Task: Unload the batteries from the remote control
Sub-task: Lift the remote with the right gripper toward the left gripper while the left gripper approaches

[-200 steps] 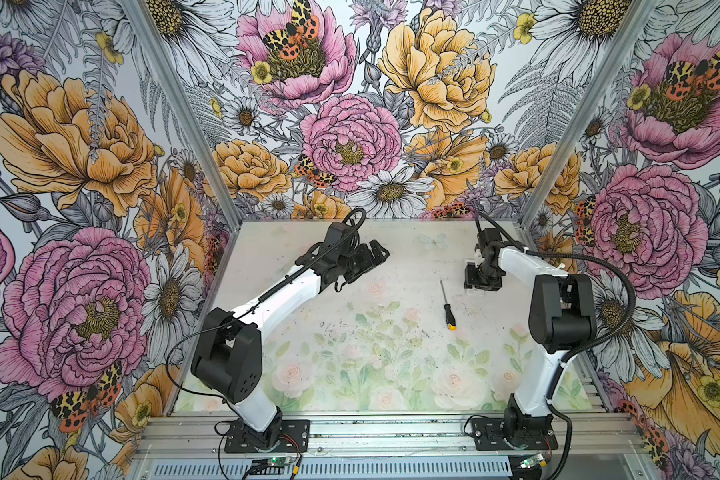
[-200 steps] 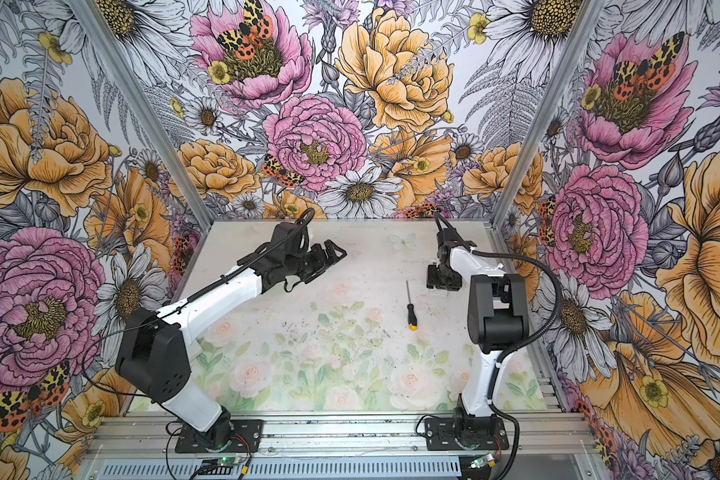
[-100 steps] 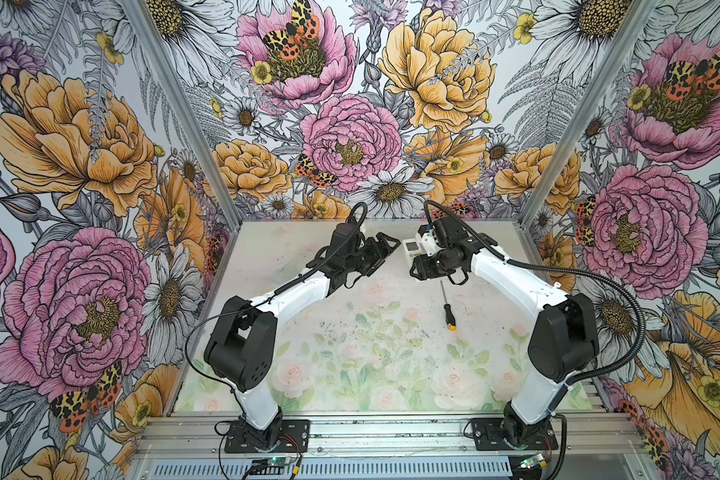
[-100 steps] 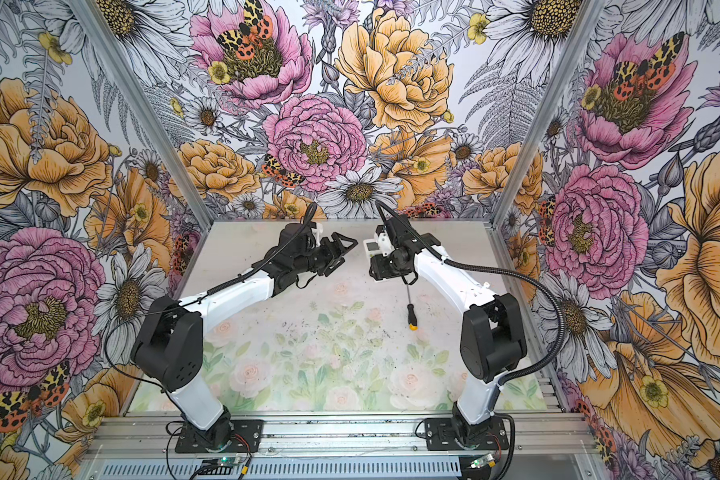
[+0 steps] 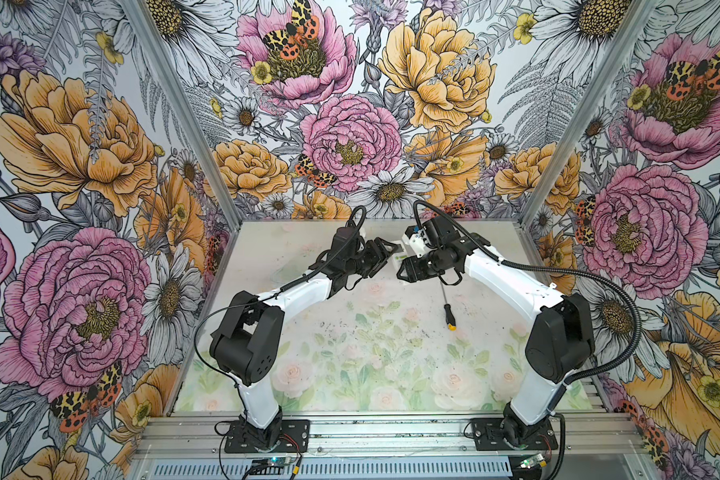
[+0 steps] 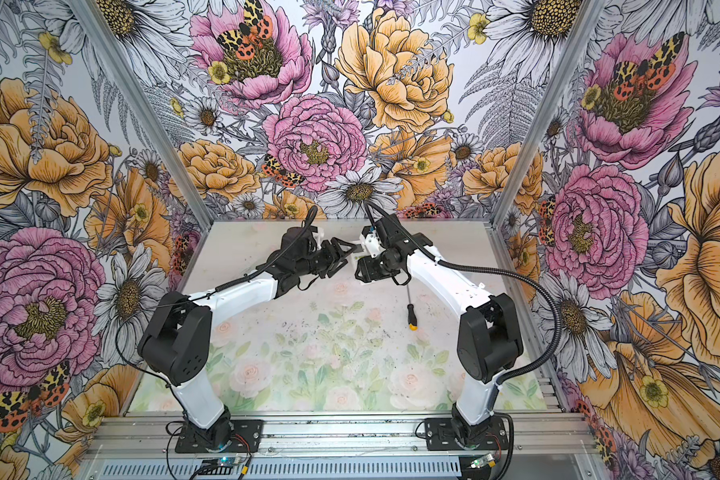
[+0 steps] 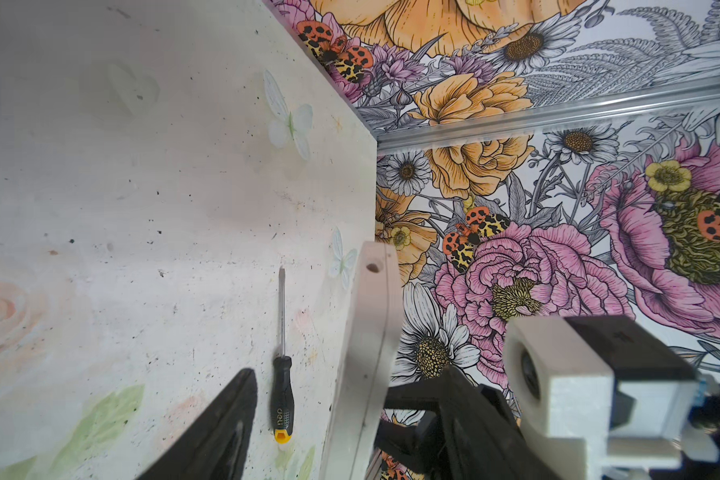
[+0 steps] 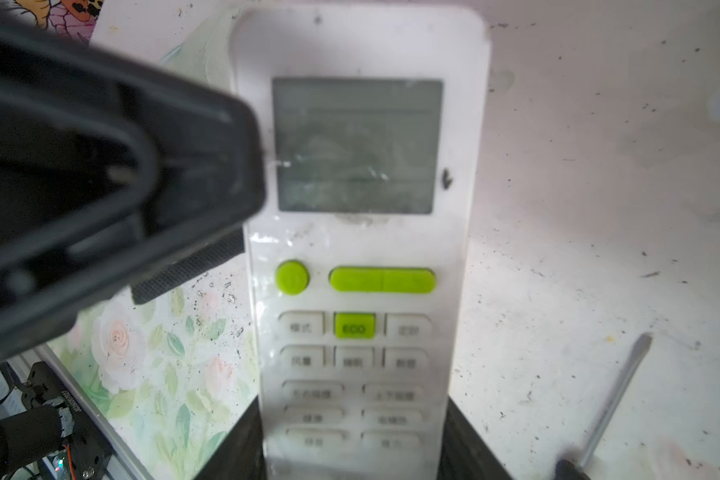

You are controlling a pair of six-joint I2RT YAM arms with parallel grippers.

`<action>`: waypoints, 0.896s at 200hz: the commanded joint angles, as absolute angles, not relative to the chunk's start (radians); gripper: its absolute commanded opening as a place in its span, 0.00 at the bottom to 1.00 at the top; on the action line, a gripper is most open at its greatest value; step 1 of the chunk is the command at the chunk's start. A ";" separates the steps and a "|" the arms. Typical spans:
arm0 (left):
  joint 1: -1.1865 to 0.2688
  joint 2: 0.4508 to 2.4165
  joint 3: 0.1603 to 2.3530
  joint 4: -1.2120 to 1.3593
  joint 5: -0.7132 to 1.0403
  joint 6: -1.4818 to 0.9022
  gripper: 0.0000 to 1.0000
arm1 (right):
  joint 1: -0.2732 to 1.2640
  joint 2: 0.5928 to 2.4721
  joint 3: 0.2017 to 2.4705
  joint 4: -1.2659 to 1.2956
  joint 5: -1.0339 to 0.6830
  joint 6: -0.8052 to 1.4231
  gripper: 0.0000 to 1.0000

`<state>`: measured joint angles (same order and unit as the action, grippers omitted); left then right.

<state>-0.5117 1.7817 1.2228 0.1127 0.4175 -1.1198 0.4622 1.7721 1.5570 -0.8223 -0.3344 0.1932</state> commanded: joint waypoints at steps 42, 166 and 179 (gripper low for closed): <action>-0.492 1.847 1.235 0.132 0.475 -1.111 0.40 | 0.484 1.790 1.612 -0.825 -0.400 0.207 0.21; -0.360 1.743 1.140 0.302 0.380 -1.292 0.00 | 0.419 1.563 1.527 -0.513 -0.384 0.624 0.79; -0.350 1.738 1.140 0.326 0.376 -1.314 0.00 | 0.416 1.516 1.481 -0.433 -0.372 0.681 0.84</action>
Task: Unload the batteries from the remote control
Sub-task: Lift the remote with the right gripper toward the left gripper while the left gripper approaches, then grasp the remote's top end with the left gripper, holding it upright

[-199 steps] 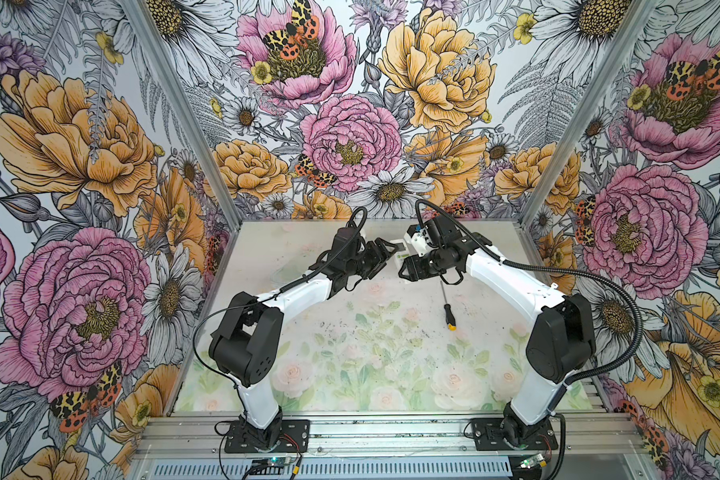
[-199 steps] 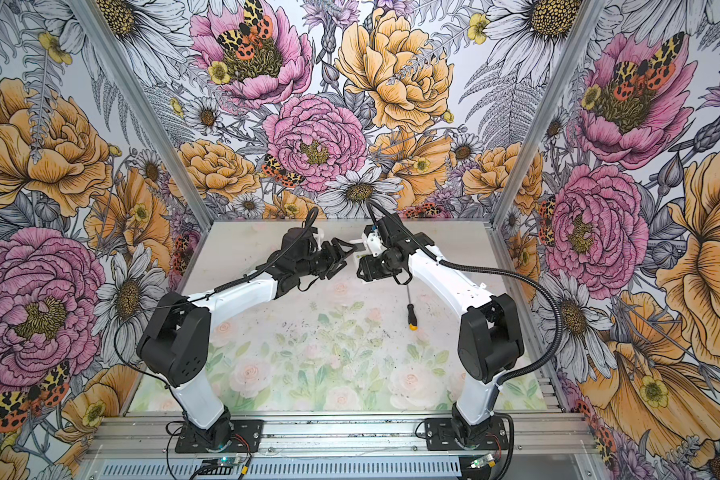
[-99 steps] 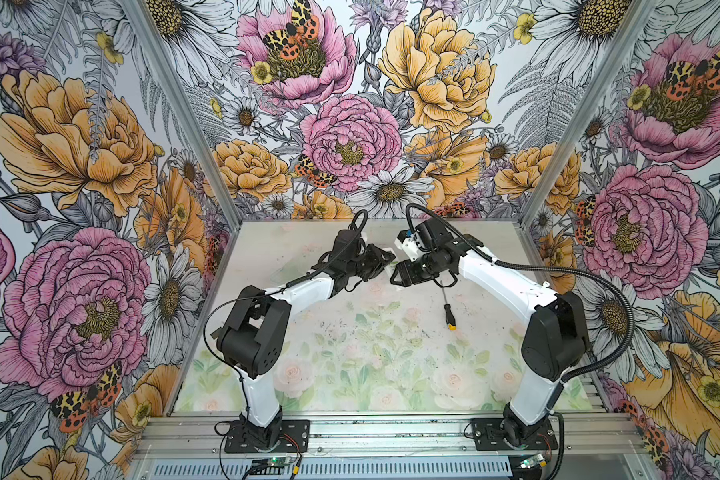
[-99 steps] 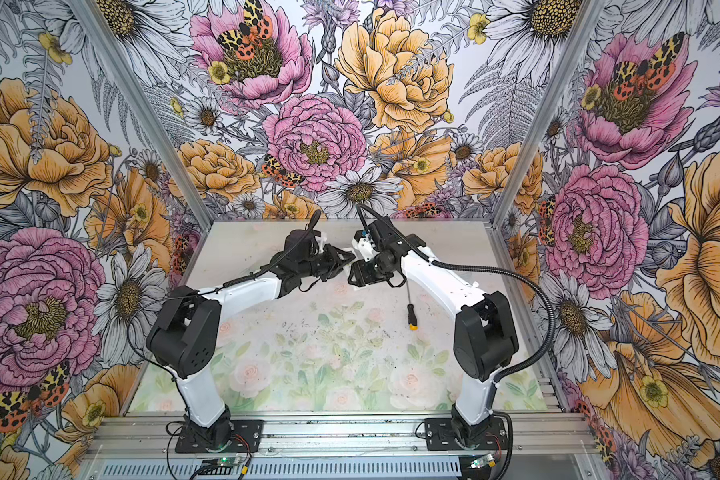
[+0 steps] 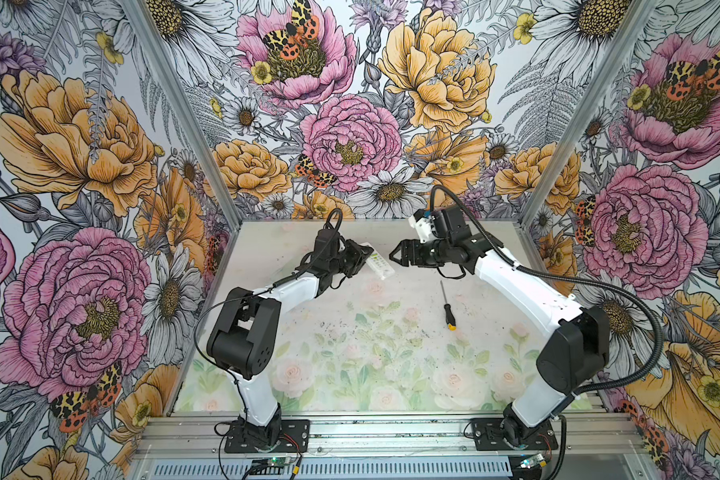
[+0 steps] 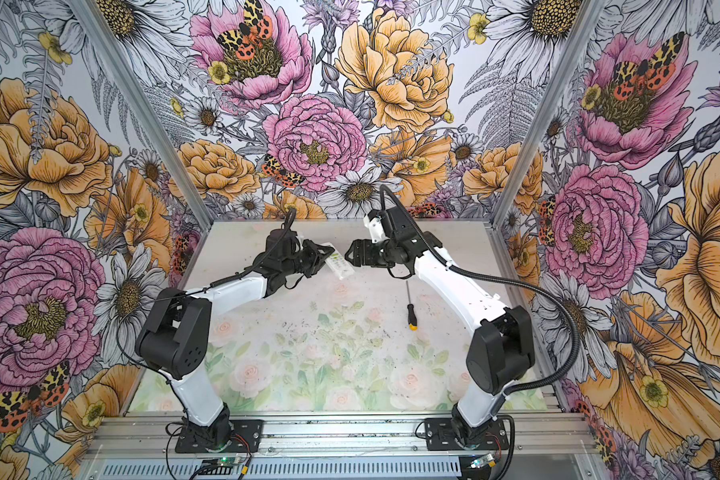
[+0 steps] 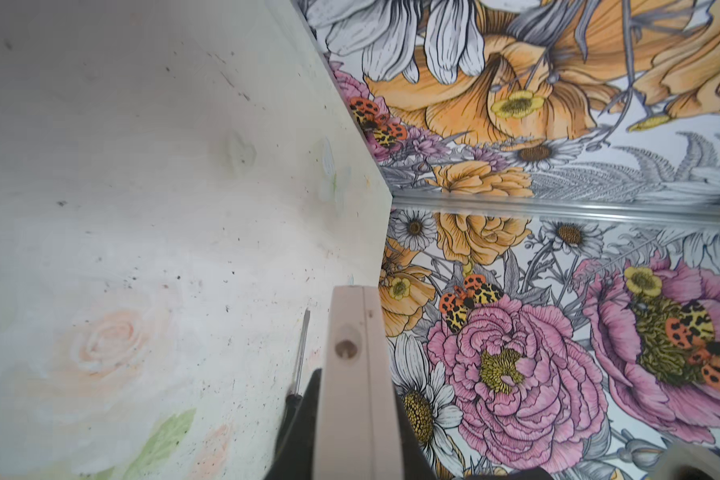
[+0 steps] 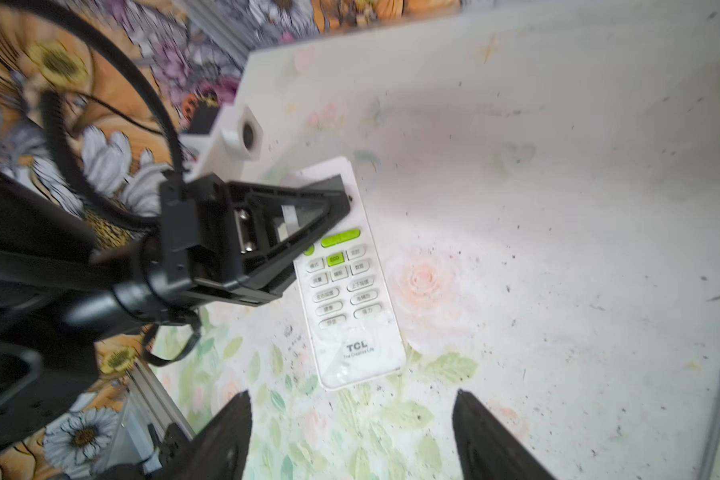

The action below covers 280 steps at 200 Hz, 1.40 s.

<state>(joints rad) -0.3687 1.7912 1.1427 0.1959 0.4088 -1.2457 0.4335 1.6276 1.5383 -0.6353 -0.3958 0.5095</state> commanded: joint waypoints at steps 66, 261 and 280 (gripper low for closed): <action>-0.367 1.766 1.148 0.560 0.383 -1.485 0.00 | 0.415 1.492 1.022 0.495 -0.464 1.235 0.83; -0.446 1.711 1.120 0.603 0.336 -1.486 0.06 | 0.458 1.656 1.040 0.711 -0.512 1.267 0.20; -0.449 1.699 1.113 0.585 0.343 -1.470 0.23 | 0.458 1.642 1.044 0.684 -0.511 1.245 0.05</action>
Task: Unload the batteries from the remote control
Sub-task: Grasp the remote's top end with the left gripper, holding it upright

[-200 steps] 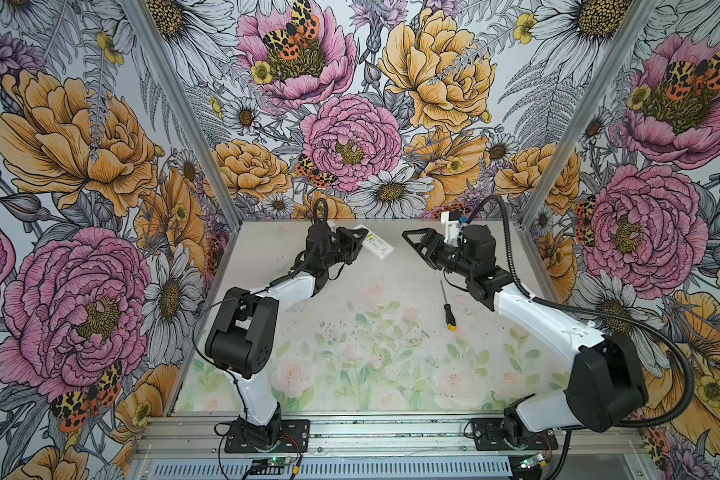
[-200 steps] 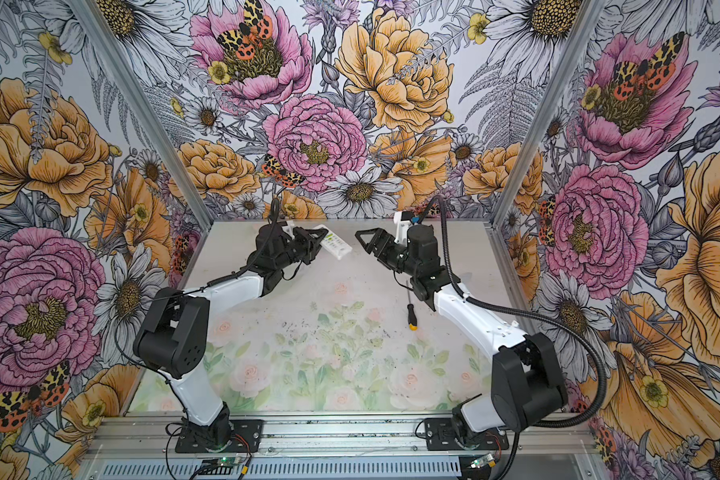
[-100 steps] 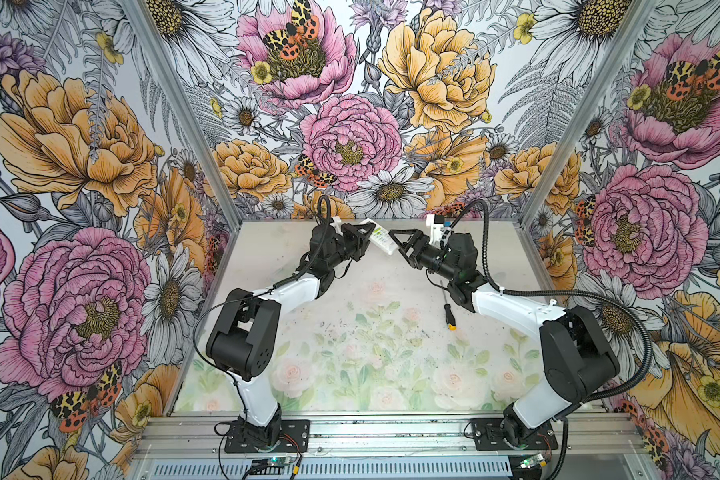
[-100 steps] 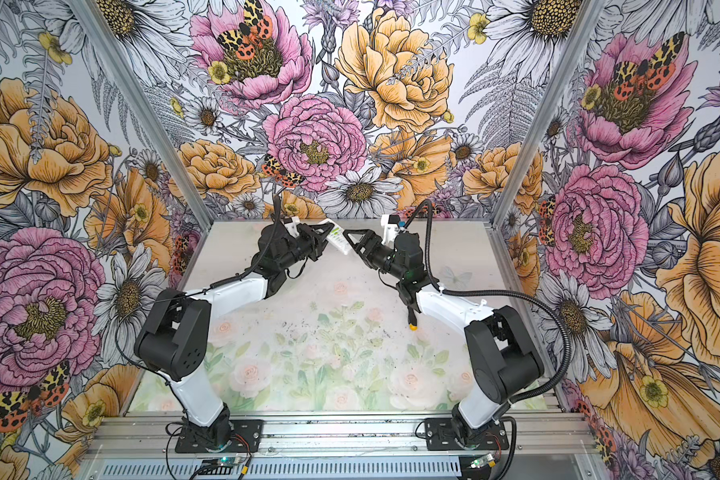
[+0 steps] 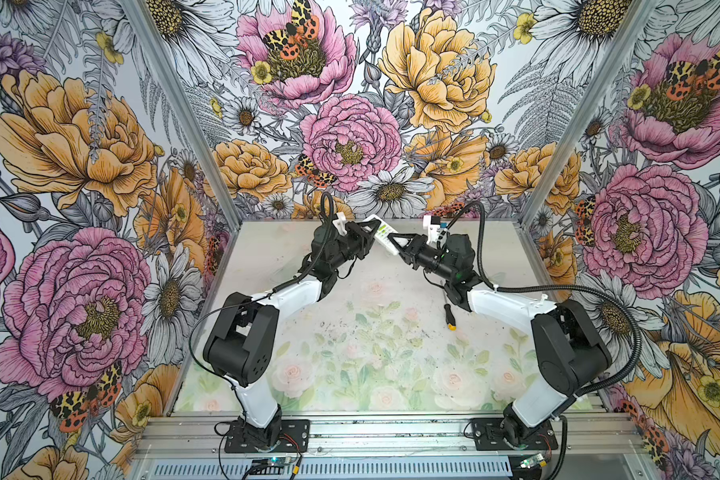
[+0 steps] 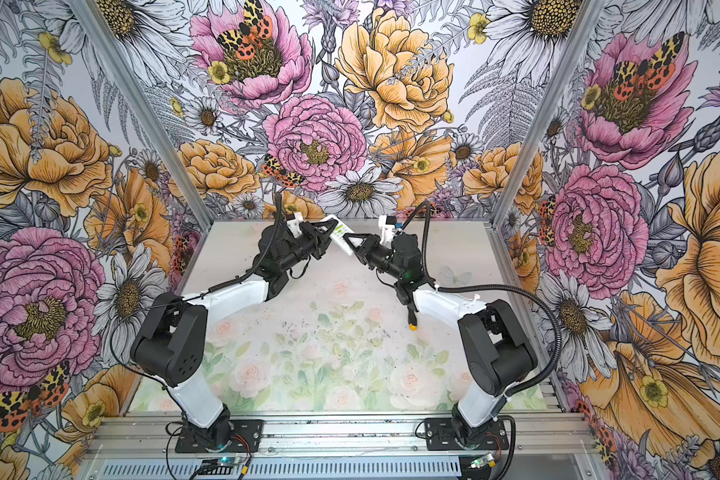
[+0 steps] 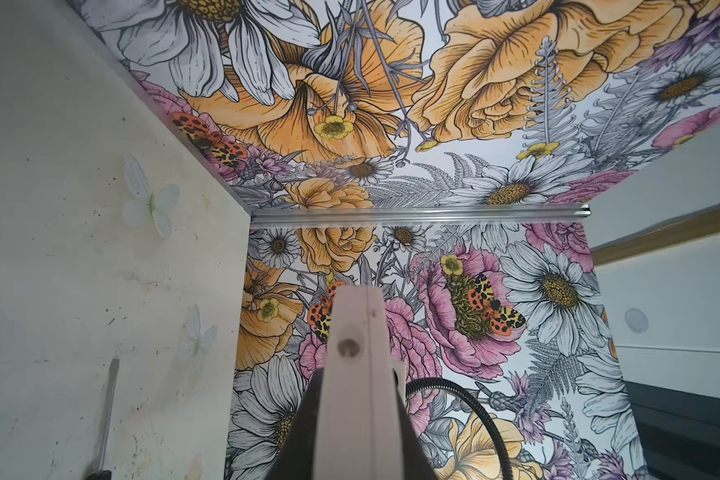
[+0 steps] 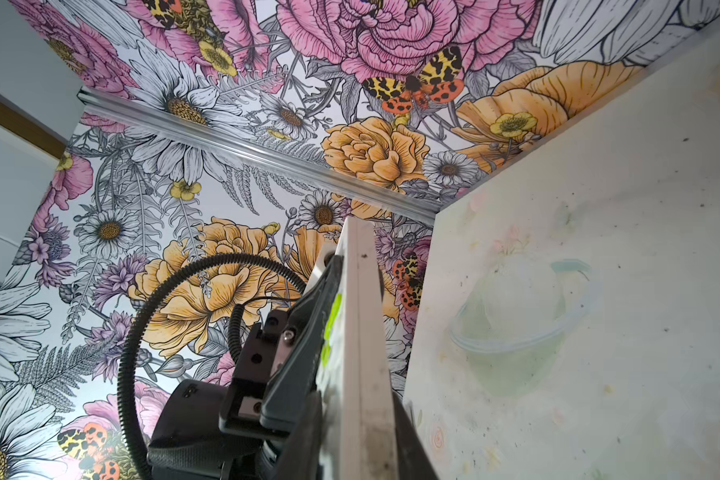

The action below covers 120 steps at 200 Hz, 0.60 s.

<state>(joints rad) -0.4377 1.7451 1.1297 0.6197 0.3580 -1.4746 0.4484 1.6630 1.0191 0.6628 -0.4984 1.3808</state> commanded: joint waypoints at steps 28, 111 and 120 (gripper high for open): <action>-0.442 1.660 1.102 0.483 0.352 -1.434 0.73 | 0.454 1.599 1.073 0.561 -0.503 1.158 0.00; -0.377 1.471 1.223 -0.074 0.461 -1.300 0.91 | 0.557 1.426 1.249 -0.148 0.012 0.263 0.00; -0.388 1.473 1.242 -0.102 0.472 -1.303 0.91 | 0.600 1.426 1.247 -0.145 0.076 0.106 0.00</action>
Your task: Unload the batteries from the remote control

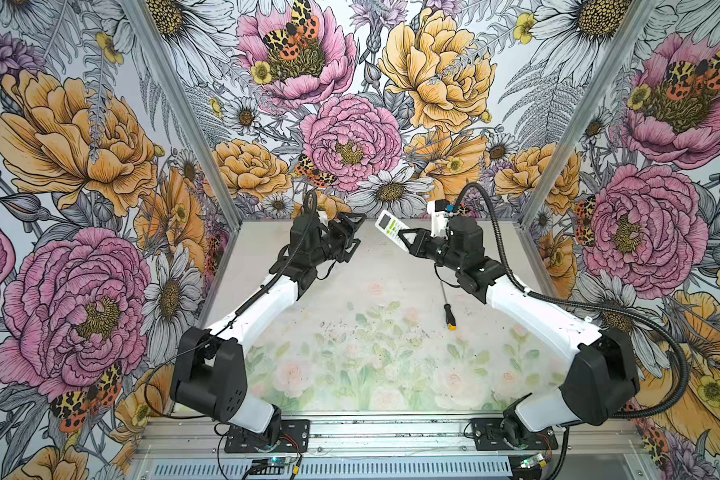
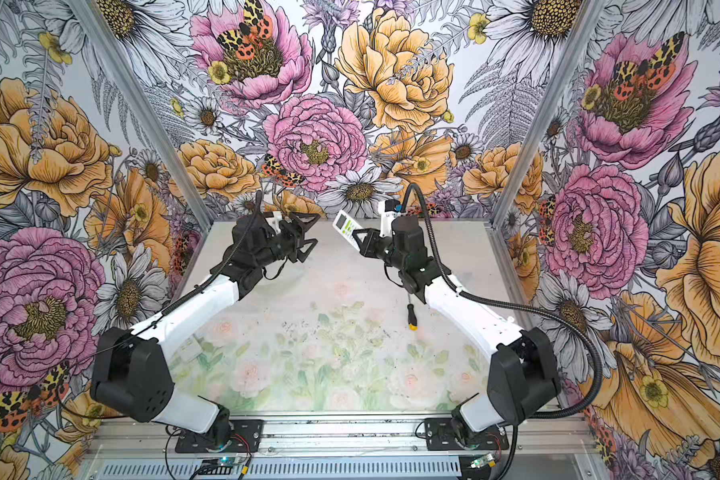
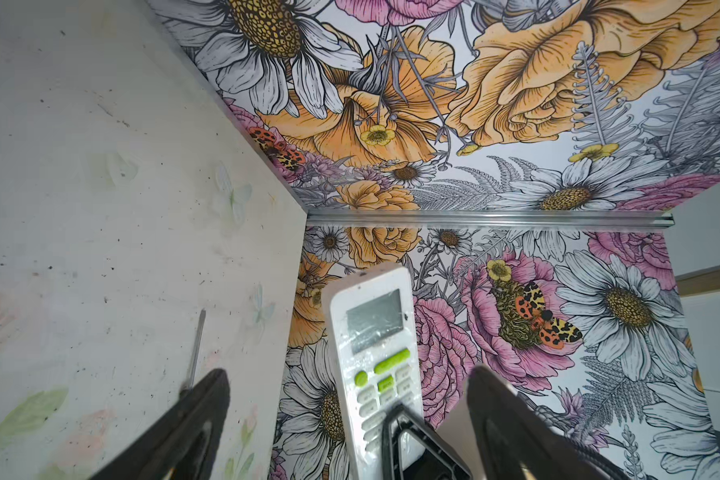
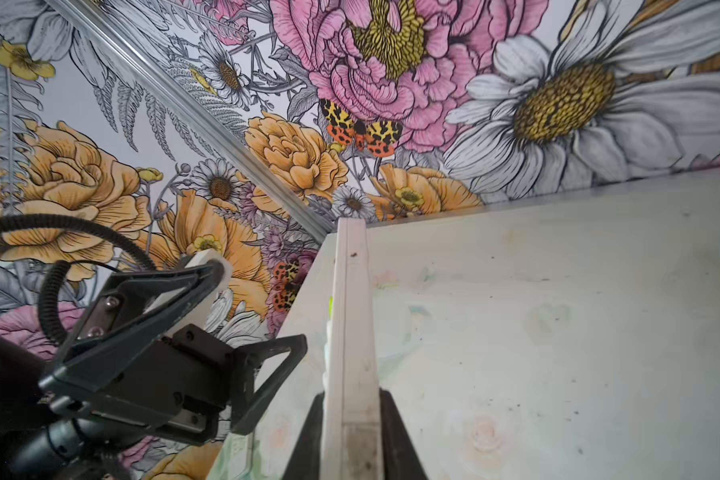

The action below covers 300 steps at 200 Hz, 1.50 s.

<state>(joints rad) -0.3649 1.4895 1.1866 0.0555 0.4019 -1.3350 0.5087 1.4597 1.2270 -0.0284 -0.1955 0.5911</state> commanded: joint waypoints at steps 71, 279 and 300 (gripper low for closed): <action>-0.425 1.488 1.203 -0.102 0.475 -1.397 0.85 | 0.816 1.458 1.112 0.170 0.316 -0.651 0.00; -0.286 1.477 1.029 0.144 0.252 -1.340 0.00 | 0.963 1.242 1.086 -0.058 0.153 -0.026 0.79; -0.288 1.498 0.993 0.266 0.231 -1.325 0.00 | 0.926 1.210 1.096 -0.045 0.193 0.257 0.81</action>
